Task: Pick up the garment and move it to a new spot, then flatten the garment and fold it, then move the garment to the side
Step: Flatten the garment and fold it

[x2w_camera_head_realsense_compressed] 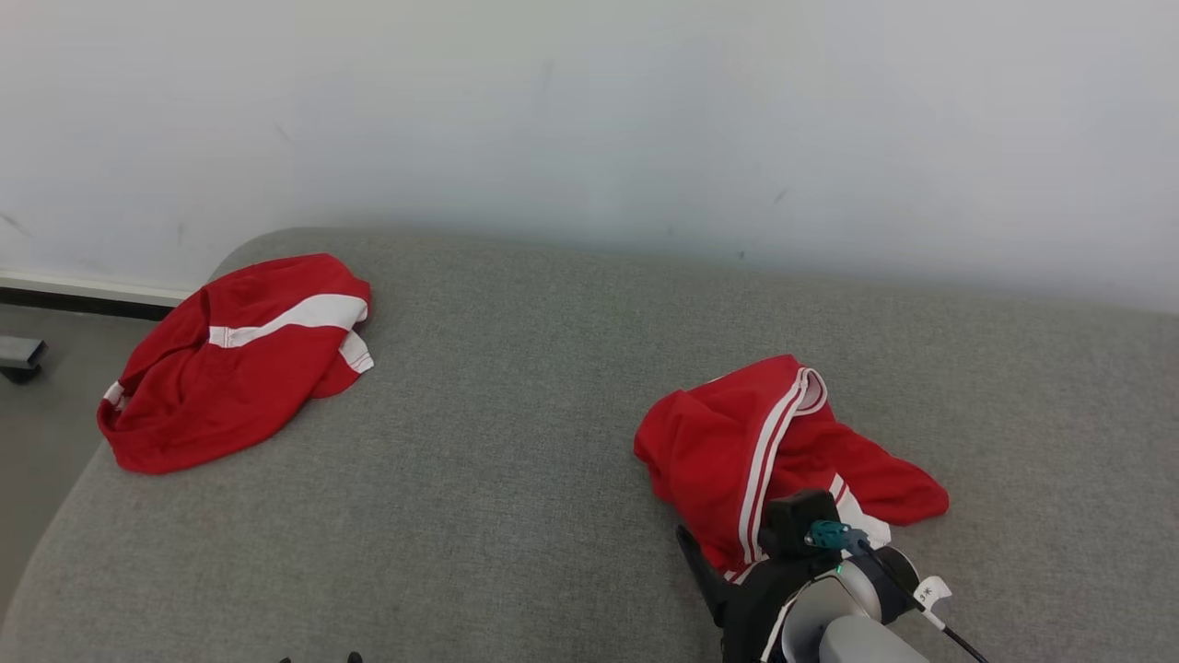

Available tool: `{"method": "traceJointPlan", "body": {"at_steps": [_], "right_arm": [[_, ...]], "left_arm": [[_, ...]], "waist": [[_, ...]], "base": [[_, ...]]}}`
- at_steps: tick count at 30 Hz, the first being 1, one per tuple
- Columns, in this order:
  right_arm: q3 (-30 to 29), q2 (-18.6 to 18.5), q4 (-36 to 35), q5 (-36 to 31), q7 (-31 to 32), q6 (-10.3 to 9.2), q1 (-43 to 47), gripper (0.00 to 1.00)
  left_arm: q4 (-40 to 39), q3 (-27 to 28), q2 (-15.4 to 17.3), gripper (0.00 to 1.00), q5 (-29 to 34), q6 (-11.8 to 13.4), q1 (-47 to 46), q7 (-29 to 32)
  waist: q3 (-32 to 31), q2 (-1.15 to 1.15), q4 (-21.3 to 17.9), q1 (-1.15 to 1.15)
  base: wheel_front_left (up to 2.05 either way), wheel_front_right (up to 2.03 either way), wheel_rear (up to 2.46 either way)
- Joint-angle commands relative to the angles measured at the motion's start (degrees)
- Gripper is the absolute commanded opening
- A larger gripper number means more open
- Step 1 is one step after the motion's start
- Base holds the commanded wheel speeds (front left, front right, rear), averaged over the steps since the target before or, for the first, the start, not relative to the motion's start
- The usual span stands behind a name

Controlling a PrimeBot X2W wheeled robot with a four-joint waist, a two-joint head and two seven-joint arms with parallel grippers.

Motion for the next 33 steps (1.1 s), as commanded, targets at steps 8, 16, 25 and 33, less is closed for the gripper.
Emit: {"method": "traceJointPlan", "body": {"at_steps": [8, 16, 25, 33], "right_arm": [[6.7, 0.0, -3.3, 5.6, -2.2, -0.14, -4.4, 0.00], [10.0, -0.1, -13.4, 9.6, -6.1, -0.14, -14.7, 0.00], [7.0, -0.1, -21.8, 13.8, -7.3, -0.14, -25.4, 0.00], [-1.8, -0.8, -22.6, 13.3, -9.0, -0.14, -30.1, 0.00]], "left_arm": [[0.3, -0.1, 0.1, 1.00, -0.5, 0.1, 0.6, -0.2], [-0.1, 0.7, -0.2, 1.00, -0.7, 0.1, 1.4, -0.2], [-0.6, 1.3, -0.6, 1.00, -0.7, 0.1, 1.9, -0.2], [-0.9, 1.6, -1.0, 1.00, -0.3, 0.1, 1.9, -0.2]], "waist": [[-1.0, -0.01, -1.1, -0.01], [-2.2, -0.01, -3.3, -0.01], [-2.2, -0.01, -5.0, -0.01], [-1.8, -0.01, -6.1, -0.01]], "base": [[0.00, 0.00, 0.00], [0.00, 0.00, 0.00], [0.00, 0.00, 0.00], [0.00, 0.00, 0.00]]}}
